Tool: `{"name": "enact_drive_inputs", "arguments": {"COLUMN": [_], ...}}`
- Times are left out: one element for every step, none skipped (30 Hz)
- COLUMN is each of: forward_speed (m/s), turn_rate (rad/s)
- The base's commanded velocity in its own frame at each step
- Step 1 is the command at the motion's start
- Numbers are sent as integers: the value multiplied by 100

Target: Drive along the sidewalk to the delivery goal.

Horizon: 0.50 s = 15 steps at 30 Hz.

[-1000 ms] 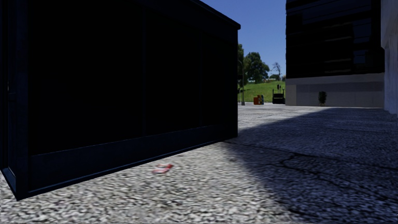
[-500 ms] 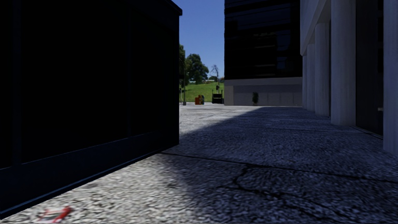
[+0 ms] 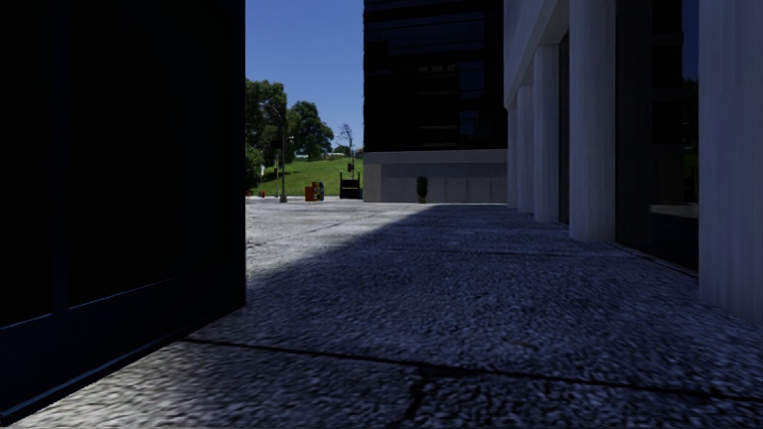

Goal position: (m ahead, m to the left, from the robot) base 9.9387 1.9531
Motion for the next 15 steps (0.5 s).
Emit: {"name": "enact_drive_inputs", "arguments": {"forward_speed": [161, 161, 161, 161, 161, 161, 161, 161, 161, 161, 161, 161, 161, 161, 161], "turn_rate": [0, 0, 0, 0, 0, 0, 0, 0, 0, 0, 0, 0, 0, 0, 0]}}
